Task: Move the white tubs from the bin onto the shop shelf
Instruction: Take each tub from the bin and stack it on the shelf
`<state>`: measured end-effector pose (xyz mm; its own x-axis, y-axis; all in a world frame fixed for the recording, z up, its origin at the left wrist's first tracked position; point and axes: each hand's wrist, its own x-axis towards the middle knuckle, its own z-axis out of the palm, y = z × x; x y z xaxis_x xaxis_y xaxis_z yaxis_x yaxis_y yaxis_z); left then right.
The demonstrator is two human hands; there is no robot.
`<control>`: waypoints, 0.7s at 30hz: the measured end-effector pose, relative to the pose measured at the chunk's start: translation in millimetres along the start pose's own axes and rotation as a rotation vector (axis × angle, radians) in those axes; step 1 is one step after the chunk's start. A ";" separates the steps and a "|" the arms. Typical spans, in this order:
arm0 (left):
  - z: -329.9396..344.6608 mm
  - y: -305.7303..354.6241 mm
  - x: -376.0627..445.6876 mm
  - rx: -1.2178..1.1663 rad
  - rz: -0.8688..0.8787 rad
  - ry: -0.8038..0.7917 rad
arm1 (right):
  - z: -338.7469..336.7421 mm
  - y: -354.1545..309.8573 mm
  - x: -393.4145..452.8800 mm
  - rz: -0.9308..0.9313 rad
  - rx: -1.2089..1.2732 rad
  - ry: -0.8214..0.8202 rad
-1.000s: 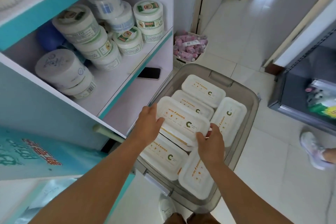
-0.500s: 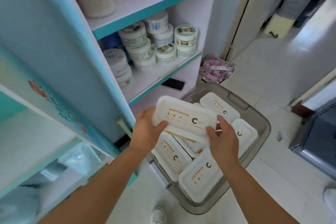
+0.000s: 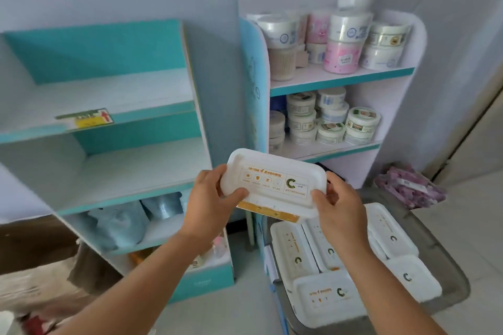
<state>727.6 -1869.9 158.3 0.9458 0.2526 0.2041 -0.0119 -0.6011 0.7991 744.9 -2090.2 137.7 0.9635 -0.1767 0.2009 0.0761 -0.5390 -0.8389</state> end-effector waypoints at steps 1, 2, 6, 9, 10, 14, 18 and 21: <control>-12.1 0.5 -3.7 -0.001 -0.003 0.036 | 3.4 -10.6 -0.6 -0.023 0.017 -0.017; -24.8 0.3 -6.9 0.005 -0.006 0.070 | 7.6 -21.9 -1.0 -0.047 0.033 -0.031; -71.7 -0.7 -14.1 0.011 -0.038 0.175 | 27.8 -62.0 -0.4 -0.147 0.059 -0.095; -113.9 -2.1 -15.5 0.033 -0.045 0.279 | 45.7 -103.3 1.5 -0.233 0.084 -0.159; -127.7 -2.9 -14.5 0.039 -0.052 0.309 | 51.8 -118.7 2.7 -0.262 0.091 -0.173; -180.0 -9.4 -4.6 0.068 -0.058 0.423 | 82.3 -177.0 10.3 -0.362 0.129 -0.208; -229.0 -16.7 16.9 0.046 -0.058 0.504 | 117.5 -228.2 24.1 -0.409 0.136 -0.221; -263.8 -24.6 40.0 0.015 -0.030 0.518 | 140.7 -268.4 33.8 -0.440 0.147 -0.204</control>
<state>680.2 -1645.0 296.0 0.6606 0.6101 0.4374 0.0215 -0.5978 0.8013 793.2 -1835.6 298.5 0.8614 0.2135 0.4608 0.5074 -0.4015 -0.7624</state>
